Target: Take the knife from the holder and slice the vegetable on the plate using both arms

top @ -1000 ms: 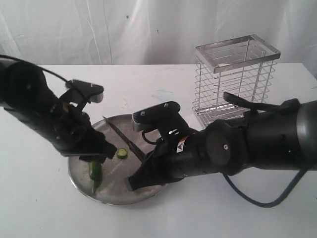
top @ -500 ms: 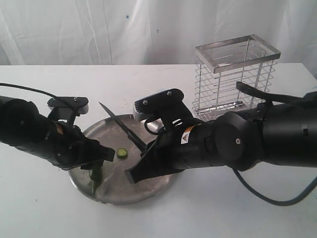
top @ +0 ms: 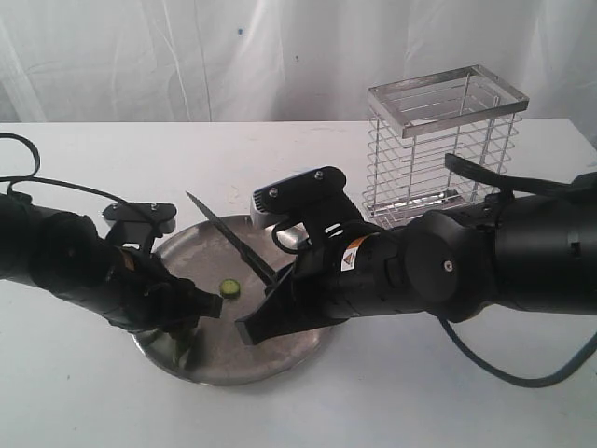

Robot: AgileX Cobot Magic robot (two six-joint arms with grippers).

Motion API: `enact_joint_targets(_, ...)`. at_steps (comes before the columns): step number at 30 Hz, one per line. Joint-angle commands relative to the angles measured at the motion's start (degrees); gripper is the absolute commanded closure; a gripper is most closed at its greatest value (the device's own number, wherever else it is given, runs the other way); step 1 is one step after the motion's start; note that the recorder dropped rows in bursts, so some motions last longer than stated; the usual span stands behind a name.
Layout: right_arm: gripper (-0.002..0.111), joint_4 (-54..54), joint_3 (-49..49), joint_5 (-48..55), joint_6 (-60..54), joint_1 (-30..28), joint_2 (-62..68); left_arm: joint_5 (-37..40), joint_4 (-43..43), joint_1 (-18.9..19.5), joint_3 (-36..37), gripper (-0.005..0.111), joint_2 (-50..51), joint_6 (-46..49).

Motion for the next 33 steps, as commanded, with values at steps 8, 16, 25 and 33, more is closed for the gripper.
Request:
enact_joint_targets(8,0.108,-0.7,-0.1,-0.4,-0.8,-0.5,-2.7,9.0,0.3,-0.6,-5.5,0.088,1.2,23.8)
enact_joint_targets(16,0.108,-1.5,-0.1,4.2,-0.6,-3.6,-3.5,14.9,0.0,-1.9,-8.6,0.072,1.4,35.3)
enact_joint_targets(25,0.108,-3.5,-0.1,12.8,-0.6,-6.1,-3.3,10.6,-0.4,-2.1,-8.6,0.061,1.4,33.4)
enact_joint_targets(33,0.108,-3.5,-0.1,14.2,-1.5,-3.6,-3.3,11.5,-0.2,-2.0,-8.6,0.044,-1.8,33.4)
